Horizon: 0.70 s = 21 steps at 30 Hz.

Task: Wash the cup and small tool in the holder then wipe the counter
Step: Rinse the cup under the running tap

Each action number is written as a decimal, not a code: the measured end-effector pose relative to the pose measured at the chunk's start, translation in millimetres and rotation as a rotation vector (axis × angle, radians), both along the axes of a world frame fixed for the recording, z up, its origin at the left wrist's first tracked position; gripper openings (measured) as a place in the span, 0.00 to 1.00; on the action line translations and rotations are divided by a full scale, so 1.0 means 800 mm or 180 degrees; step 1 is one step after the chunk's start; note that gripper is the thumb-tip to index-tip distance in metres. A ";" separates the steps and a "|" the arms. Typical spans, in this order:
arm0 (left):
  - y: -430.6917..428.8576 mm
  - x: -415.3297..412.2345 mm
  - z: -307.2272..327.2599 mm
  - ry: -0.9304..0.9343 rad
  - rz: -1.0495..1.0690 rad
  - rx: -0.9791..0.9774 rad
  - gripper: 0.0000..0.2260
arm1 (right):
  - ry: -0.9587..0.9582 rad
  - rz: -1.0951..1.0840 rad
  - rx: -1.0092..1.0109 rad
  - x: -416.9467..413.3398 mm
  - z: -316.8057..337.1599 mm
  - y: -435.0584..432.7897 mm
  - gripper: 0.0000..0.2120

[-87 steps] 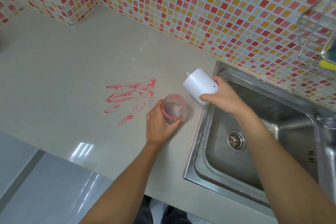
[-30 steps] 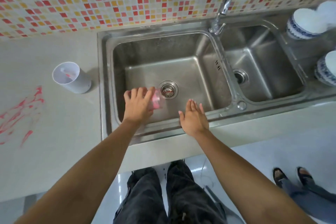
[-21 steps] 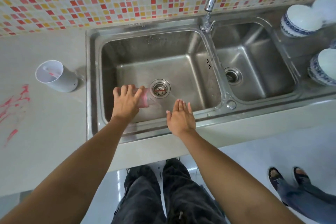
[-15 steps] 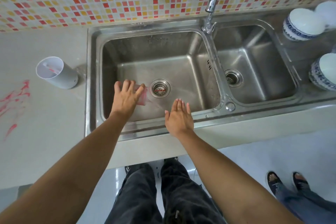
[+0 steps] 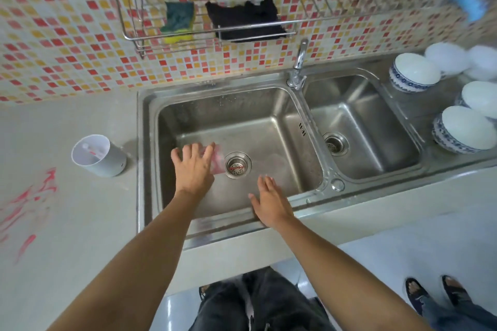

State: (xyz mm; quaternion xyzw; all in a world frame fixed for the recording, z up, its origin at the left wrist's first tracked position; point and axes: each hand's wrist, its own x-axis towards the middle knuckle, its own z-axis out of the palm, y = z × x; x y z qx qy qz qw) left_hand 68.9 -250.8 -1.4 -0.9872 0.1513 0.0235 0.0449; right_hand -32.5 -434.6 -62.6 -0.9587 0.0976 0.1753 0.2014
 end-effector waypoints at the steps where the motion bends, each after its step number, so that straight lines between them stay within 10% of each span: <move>1: -0.011 0.007 0.008 0.0023 0.0029 -0.0109 0.32 | -0.0129 -0.0036 0.0103 0.009 0.005 -0.010 0.30; 21: -0.215 0.122 0.072 0.0638 0.0389 -0.2891 0.37 | -0.0610 -0.0838 0.0657 0.288 0.102 -0.250 0.28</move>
